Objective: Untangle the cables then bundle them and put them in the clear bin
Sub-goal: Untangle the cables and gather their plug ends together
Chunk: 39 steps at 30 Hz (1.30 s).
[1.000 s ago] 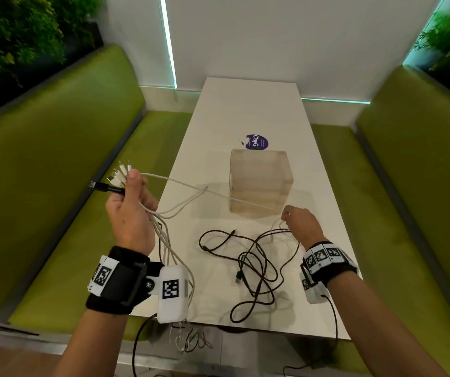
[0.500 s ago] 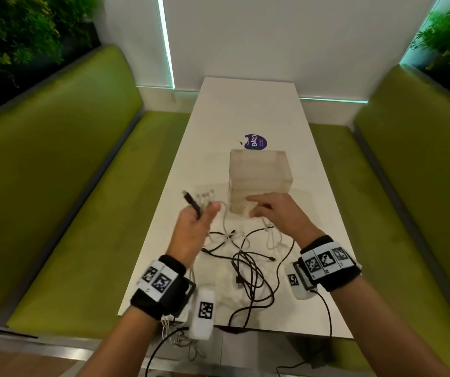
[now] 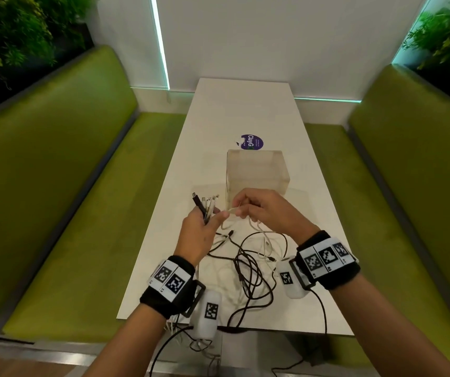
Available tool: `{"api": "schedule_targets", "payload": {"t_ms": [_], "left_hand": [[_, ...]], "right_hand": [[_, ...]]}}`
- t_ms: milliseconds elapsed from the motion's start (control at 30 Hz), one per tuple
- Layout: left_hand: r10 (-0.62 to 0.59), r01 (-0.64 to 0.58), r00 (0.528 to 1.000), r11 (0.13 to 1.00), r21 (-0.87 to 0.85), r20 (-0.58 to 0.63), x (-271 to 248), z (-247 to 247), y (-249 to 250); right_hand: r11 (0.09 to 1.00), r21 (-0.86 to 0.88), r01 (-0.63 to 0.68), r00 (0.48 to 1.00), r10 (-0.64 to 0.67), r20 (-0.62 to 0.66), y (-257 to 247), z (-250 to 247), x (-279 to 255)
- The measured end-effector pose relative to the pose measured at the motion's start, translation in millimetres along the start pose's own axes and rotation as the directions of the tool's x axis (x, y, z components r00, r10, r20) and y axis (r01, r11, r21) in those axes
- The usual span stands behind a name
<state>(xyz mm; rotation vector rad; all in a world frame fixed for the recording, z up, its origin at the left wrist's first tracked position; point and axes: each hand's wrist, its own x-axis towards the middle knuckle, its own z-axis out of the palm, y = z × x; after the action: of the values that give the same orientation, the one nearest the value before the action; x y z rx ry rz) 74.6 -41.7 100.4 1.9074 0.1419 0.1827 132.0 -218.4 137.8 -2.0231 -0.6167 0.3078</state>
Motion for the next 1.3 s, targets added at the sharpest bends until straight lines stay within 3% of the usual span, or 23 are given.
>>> {"api": "schedule_targets", "payload": {"t_ms": [167, 267, 367, 500, 600, 733, 867, 1067, 1200, 1300], "left_hand": [[0.037, -0.031, 0.986, 0.999, -0.038, 0.165, -5.4, -1.5, 4.8], [0.013, -0.004, 0.995, 0.995, -0.097, 0.094, -7.0, -3.4, 8.0], [-0.002, 0.004, 1.0, 0.99, -0.141, 0.012, -8.5, -8.6, 13.6], [-0.039, 0.016, 0.993, 0.979, -0.202, -0.109, -3.7, -24.8, 13.5], [-0.043, 0.021, 0.992, 0.982, -0.186, -0.116, 0.7, -38.5, 9.1], [-0.039, 0.051, 0.994, 0.991, -0.122, 0.098, -5.0, -39.6, 9.3], [-0.055, 0.069, 0.968, 0.996, -0.048, 0.246, -12.1, -33.3, 11.5], [-0.039, 0.045, 0.908, 0.999, -0.004, 0.416, -19.3, -26.5, 17.3], [-0.021, 0.039, 0.885, 0.999, -0.029, 0.465, -23.0, -26.3, 19.8], [0.01, 0.04, 0.906, 0.993, -0.108, 0.423, -24.8, -29.2, 22.3]], "right_hand": [[0.997, 0.073, 0.005, 1.0, -0.007, 0.026, 0.3, -0.7, 0.1], [0.979, -0.203, -0.025, 0.99, 0.052, 0.129, 16.0, 3.0, 2.8], [0.869, -0.493, -0.047, 0.969, 0.16, 0.189, 44.1, 5.4, 6.6], [0.797, -0.57, -0.197, 0.957, 0.283, 0.065, 77.9, -2.1, 2.3], [0.856, -0.428, -0.289, 0.951, 0.307, -0.028, 85.9, -8.6, -6.9], [0.962, -0.159, -0.221, 0.973, 0.208, -0.099, 51.6, -6.4, -17.2], [0.985, 0.072, -0.158, 0.985, 0.152, 0.077, 5.8, 2.7, -27.5], [0.973, 0.144, -0.181, 0.94, 0.128, 0.316, -12.9, 19.7, -37.6], [0.935, 0.272, -0.226, 0.967, 0.182, 0.18, -10.6, 31.0, -38.1], [0.943, 0.227, -0.245, 0.959, 0.202, 0.198, -5.2, 36.1, -41.1]]}}
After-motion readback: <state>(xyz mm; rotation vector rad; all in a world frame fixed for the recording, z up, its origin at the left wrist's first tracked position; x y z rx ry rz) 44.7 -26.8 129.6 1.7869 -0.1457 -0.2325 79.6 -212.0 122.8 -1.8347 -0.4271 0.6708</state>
